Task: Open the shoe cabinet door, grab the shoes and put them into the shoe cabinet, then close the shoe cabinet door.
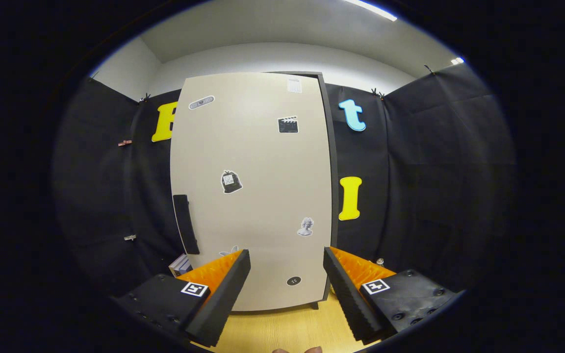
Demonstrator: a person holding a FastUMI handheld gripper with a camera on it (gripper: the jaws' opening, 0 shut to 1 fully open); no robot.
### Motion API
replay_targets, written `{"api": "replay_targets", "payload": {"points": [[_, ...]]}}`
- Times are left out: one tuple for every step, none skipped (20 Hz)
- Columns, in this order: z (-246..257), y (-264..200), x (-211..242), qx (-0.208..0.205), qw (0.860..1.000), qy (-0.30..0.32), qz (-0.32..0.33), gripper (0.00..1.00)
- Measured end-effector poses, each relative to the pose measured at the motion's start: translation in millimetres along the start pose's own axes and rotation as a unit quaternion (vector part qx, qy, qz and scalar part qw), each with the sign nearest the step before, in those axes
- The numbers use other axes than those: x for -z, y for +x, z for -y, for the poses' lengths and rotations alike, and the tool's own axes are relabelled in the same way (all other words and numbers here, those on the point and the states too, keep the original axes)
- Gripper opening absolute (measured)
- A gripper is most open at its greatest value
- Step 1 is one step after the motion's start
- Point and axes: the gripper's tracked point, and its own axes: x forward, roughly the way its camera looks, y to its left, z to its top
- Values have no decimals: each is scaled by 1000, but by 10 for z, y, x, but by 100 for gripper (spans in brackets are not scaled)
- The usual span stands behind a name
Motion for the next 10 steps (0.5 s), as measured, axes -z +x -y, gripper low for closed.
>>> {"api": "replay_targets", "payload": {"points": [[22,1,5,0,1000,0,-1,98],[45,10,13,0,1000,2,-1,98],[62,11,18,-2,1000,7,-2,98],[77,9,14,-5,1000,15,-2,98],[101,15,9,-5,1000,19,-1,98],[145,38,23,-4,1000,19,-3,98],[172,40,37,-5,1000,20,-5,98],[184,49,35,-6,1000,21,-5,98],[192,40,25,-10,1000,23,-5,97],[206,45,4,-12,1000,23,-2,97]]}}
